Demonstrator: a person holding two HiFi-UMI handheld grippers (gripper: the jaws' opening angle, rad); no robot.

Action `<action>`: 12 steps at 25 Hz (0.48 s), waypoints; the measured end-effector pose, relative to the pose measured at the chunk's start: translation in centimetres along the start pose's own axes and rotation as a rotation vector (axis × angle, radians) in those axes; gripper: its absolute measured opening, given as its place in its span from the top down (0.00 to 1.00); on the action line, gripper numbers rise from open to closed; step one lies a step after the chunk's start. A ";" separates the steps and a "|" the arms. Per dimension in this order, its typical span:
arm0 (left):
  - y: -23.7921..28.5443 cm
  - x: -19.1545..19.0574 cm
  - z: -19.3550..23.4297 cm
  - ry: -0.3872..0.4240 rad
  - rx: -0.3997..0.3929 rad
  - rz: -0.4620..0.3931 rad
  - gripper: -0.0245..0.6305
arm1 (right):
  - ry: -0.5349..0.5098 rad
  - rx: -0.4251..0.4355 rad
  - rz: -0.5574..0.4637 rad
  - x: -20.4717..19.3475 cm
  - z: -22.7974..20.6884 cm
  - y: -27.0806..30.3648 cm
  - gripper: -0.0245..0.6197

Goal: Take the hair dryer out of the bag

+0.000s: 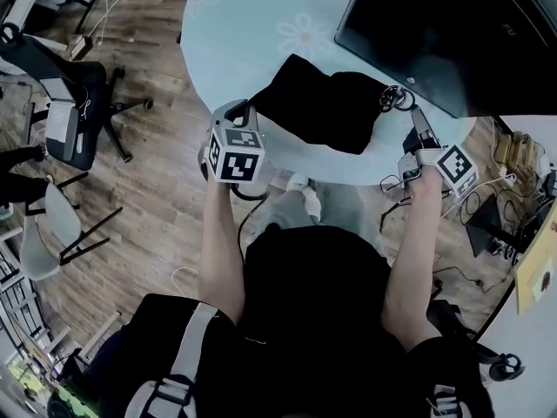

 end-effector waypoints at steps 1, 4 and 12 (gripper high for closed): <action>0.0 0.1 0.3 -0.005 -0.003 -0.005 0.91 | 0.005 -0.009 -0.011 0.3 -0.4 -0.3 0.93; -0.1 -0.1 1.1 -0.006 -0.011 -0.012 0.91 | 0.020 -0.019 -0.035 0.7 -1.0 -0.8 0.94; -0.3 -0.3 1.8 -0.032 0.025 -0.018 0.92 | 0.038 -0.024 -0.117 3.3 -1.7 -2.9 0.96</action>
Point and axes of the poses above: the fingertips, and each gripper's own axes: y forward along the fingers, z to its left, x out of its top, the point moved 7 cm from there along -y, backward along the fingers, and after that the axes turned 8 degrees about -y, right-handed, at the moved point
